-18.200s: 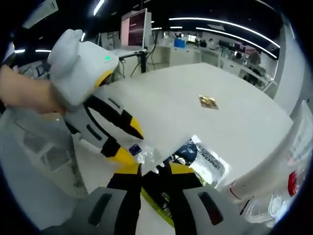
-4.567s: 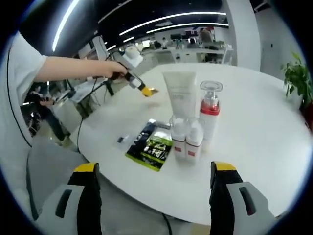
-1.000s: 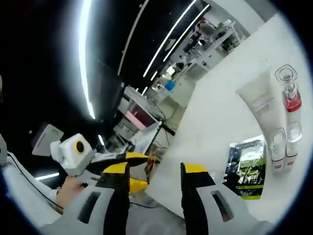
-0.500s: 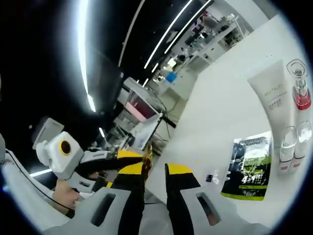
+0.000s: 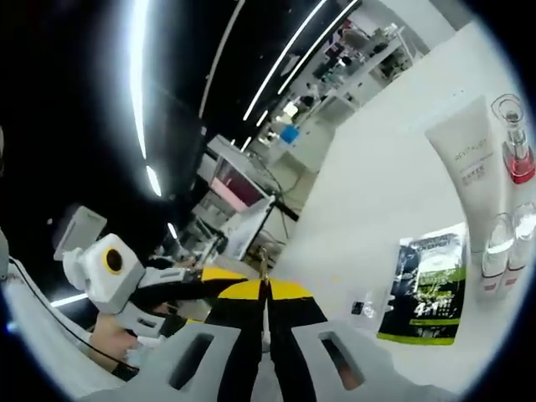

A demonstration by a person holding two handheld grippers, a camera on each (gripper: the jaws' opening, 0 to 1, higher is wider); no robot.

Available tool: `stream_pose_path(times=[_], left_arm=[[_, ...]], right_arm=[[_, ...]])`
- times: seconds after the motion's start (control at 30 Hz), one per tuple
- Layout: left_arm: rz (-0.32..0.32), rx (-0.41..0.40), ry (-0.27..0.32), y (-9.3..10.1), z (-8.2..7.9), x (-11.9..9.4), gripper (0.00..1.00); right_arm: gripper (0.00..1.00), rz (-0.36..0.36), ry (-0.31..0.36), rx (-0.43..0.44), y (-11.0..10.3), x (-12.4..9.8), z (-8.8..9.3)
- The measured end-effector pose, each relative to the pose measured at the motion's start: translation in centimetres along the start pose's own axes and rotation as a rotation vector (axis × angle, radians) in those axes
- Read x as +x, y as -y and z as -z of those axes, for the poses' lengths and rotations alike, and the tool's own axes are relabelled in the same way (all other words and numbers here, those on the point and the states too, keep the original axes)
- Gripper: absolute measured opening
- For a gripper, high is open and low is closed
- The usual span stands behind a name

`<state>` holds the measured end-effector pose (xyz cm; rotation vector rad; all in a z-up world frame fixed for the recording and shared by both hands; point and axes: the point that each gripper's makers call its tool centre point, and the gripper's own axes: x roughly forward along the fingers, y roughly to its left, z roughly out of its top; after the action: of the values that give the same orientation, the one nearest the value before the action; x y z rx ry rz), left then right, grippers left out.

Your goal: Arrange the skincare products in the storage area until every visible bottle or jar stands upright without overlapping.

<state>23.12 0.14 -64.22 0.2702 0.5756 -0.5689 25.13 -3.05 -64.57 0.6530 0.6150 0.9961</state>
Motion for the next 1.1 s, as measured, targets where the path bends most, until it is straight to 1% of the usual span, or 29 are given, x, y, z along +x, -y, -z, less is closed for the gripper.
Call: stream_pose_path(times=[0.17, 0.23, 0.3, 0.33, 0.4, 0.5, 0.53, 0.63, 0.73, 0.77, 0.9, 0.97, 1.0, 1.1], left_arm=[[0.002, -0.016, -0.022, -0.6, 1.3, 0.3, 0.44], [0.004, -0.019, -0.035, -0.7, 1.9, 0.5, 0.44], [0.006, -0.022, -0.043, -0.9, 2.3, 0.6, 0.44], [0.007, -0.022, -0.050, -1.0, 2.7, 0.8, 0.44], [0.011, -0.027, -0.060, -1.3, 3.3, 1.2, 0.44], [0.011, -0.032, -0.077, -1.7, 4.2, 1.7, 0.43], [0.011, -0.029, -0.086, -2.0, 4.7, 1.9, 0.43], [0.019, -0.022, -0.108, -2.5, 5.8, 2.5, 0.42], [0.030, -0.009, -0.128, -2.7, 6.5, 2.9, 0.42], [0.035, -0.008, -0.133, -2.9, 6.9, 3.2, 0.42], [0.055, -0.009, -0.149, -2.7, 7.6, 3.8, 0.43], [0.063, -0.008, -0.156, -2.8, 8.0, 4.2, 0.43], [0.069, -0.010, -0.160, -2.8, 8.2, 4.4, 0.43], [0.077, -0.015, -0.166, -3.0, 8.6, 4.8, 0.43]], right_arm=[[0.01, 0.027, -0.037, -0.024, 0.7, 0.6, 0.4], [0.01, 0.033, -0.052, -0.060, 0.8, 1.0, 0.6], [0.01, 0.058, -0.079, -0.097, 1.2, 1.3, 0.8], [0.01, 0.066, -0.086, -0.127, 1.5, 1.8, 0.7], [0.01, 0.087, -0.107, -0.142, 2.0, 2.5, 0.7], [0.01, 0.095, -0.120, -0.165, 2.6, 3.6, 0.4], [0.01, 0.104, -0.146, -0.184, 3.3, 4.2, 0.4], [0.01, 0.118, -0.182, -0.215, 4.0, 5.6, 0.6], [0.01, 0.149, -0.237, -0.228, 4.8, 6.7, 1.1], [0.01, 0.158, -0.263, -0.224, 5.3, 7.2, 1.3], [0.01, 0.185, -0.328, -0.222, 6.8, 8.4, 1.8], [0.01, 0.194, -0.337, -0.223, 7.2, 8.6, 1.9], [0.01, 0.205, -0.360, -0.215, 7.8, 8.9, 2.2], [0.01, 0.225, -0.387, -0.222, 9.0, 9.3, 2.3]])
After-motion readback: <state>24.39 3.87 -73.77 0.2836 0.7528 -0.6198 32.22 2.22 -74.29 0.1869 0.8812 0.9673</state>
